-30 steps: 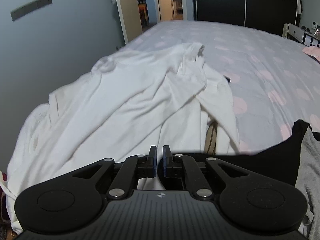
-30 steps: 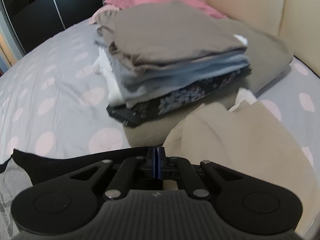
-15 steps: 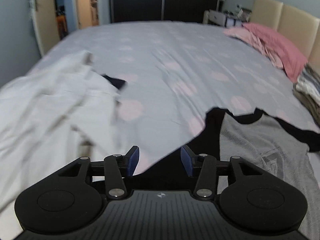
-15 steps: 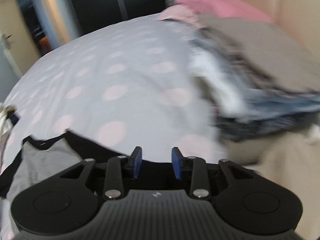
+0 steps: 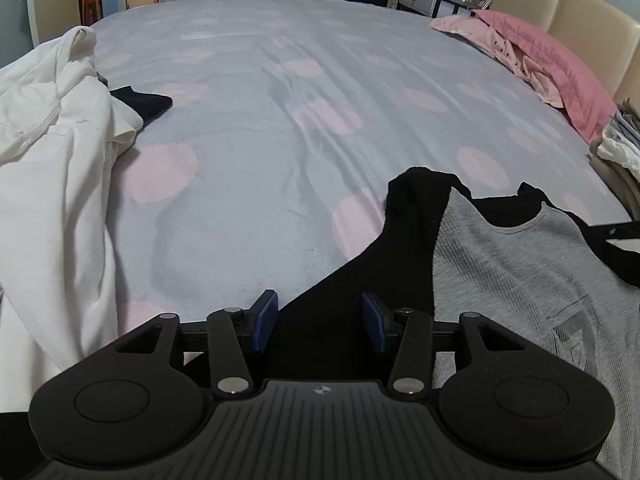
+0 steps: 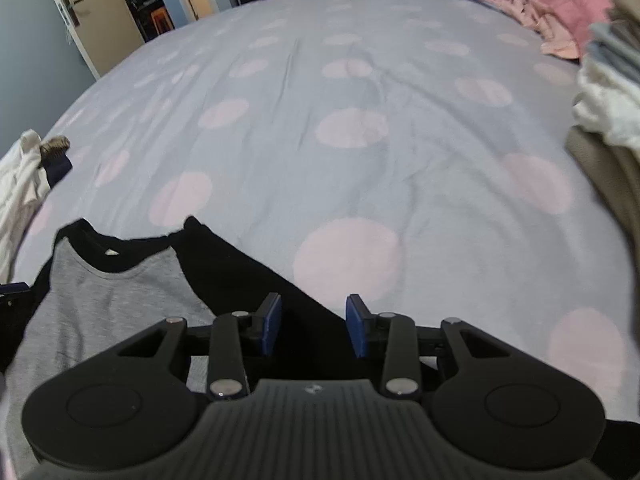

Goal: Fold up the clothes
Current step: 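Release the sleeves and reposition both grippers at the shirt's collar, then spread the shirt flat on the bed with both grippers open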

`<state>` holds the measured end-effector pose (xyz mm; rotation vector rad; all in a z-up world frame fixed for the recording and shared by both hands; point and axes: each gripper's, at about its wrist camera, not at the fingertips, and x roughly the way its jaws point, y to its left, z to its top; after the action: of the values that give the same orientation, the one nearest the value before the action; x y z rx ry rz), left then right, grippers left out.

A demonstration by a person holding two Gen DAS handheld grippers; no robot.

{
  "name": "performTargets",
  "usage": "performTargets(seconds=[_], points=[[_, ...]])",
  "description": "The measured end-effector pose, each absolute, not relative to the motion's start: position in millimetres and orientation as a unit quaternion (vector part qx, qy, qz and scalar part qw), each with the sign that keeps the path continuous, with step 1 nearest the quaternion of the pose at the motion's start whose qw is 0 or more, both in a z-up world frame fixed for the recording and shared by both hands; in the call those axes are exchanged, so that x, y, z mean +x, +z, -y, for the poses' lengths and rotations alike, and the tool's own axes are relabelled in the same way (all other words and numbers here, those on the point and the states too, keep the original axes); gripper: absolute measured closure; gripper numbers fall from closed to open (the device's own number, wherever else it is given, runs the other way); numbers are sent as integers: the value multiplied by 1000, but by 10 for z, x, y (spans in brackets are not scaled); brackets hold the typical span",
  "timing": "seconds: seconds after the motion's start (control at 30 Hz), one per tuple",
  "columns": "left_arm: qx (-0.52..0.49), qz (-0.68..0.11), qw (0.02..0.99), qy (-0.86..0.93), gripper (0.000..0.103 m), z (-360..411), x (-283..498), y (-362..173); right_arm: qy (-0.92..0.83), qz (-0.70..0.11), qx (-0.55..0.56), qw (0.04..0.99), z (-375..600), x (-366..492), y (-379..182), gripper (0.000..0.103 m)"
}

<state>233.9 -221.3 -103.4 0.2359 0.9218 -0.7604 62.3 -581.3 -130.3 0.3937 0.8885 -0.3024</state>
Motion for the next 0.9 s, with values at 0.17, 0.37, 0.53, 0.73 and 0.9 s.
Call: performTargets(seconds=[0.17,0.37,0.53,0.73,0.9], points=[[100,-422,821,-372,100,2176,2257,-991,-132,-426,167,879,5784,637,-1338,98],[75,-409,850,-322,101,2076,2383,-783,-191,-394,140,888,5840,601,-1148,100],[108,-427,836,-326,100,2152,2421,-830,-195,-389,169,884,5964,547,-1118,99],[89,-434,844,-302,79,1996,2312,-752,-196,-401,192,874,5959,468,-1050,76],[98,-425,842,-316,79,1757,1976,-516,-190,-396,192,878,5831,201,-862,75]])
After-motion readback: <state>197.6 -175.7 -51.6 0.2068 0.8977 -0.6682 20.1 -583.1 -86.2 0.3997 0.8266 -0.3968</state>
